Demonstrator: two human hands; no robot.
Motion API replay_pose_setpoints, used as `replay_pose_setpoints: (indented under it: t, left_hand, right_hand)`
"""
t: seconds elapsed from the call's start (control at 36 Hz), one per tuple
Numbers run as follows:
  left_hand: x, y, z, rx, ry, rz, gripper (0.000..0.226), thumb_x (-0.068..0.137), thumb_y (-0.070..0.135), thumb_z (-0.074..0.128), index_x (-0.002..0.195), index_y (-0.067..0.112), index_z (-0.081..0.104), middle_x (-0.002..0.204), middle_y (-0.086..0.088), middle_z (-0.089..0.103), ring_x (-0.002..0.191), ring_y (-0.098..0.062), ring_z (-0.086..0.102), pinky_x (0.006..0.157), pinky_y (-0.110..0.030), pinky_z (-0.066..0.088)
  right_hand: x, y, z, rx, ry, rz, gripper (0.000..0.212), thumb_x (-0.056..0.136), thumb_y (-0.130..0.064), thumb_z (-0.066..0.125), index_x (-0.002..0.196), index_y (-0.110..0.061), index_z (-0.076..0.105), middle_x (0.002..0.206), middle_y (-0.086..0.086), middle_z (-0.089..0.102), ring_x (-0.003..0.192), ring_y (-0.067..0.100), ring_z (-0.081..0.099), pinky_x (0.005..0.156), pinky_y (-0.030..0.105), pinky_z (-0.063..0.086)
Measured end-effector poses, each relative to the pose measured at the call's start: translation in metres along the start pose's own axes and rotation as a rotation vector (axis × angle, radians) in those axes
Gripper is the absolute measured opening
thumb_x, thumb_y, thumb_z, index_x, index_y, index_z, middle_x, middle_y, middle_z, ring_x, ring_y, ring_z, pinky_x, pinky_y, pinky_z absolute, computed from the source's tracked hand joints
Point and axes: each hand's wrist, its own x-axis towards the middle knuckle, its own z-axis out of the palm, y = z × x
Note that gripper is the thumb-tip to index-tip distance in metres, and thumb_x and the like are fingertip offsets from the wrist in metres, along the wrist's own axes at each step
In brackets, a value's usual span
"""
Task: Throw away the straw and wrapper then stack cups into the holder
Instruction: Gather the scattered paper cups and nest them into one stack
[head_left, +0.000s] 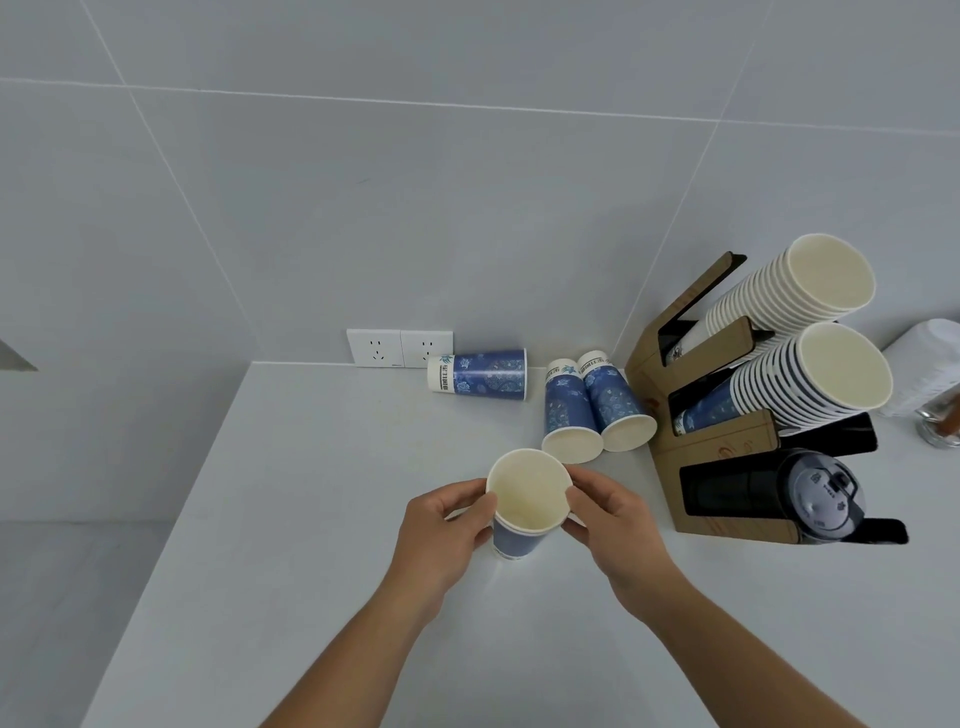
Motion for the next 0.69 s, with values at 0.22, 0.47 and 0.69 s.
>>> replay_pose_setpoints:
  t: [0.22, 0.47, 0.69]
  left_hand:
    - [0.002, -0.001, 0.002, -0.076, -0.012, -0.044, 0.017, 0.086, 0.013, 0.069, 0.1, 0.019, 0.077, 0.103, 0.001, 0.077, 0.099, -0.016, 0.071, 0.089, -0.035, 0.058]
    - [0.014, 0.001, -0.008, -0.155, 0.02, -0.114, 0.012, 0.088, 0.015, 0.067, 0.096, 0.015, 0.076, 0.099, -0.007, 0.074, 0.095, -0.023, 0.069, 0.092, -0.039, 0.056]
    - [0.035, 0.008, -0.025, -0.17, 0.07, -0.128, 0.011, 0.089, 0.013, 0.065, 0.092, 0.01, 0.075, 0.093, -0.009, 0.071, 0.086, -0.024, 0.068, 0.089, -0.039, 0.057]
  right_hand:
    - [0.005, -0.007, -0.005, 0.054, -0.021, 0.095, 0.031, 0.099, -0.007, 0.049, 0.116, -0.021, 0.071, 0.112, -0.005, 0.074, 0.107, 0.016, 0.066, 0.098, 0.039, 0.053]
    - [0.018, -0.017, -0.01, 0.112, 0.027, 0.123, 0.03, 0.097, -0.002, 0.052, 0.12, -0.012, 0.068, 0.112, 0.003, 0.073, 0.104, 0.02, 0.067, 0.096, 0.036, 0.052]
    - [0.039, -0.04, -0.011, 0.206, 0.059, 0.107, 0.025, 0.096, 0.0, 0.054, 0.101, -0.018, 0.07, 0.115, 0.008, 0.07, 0.108, 0.023, 0.066, 0.095, 0.034, 0.051]
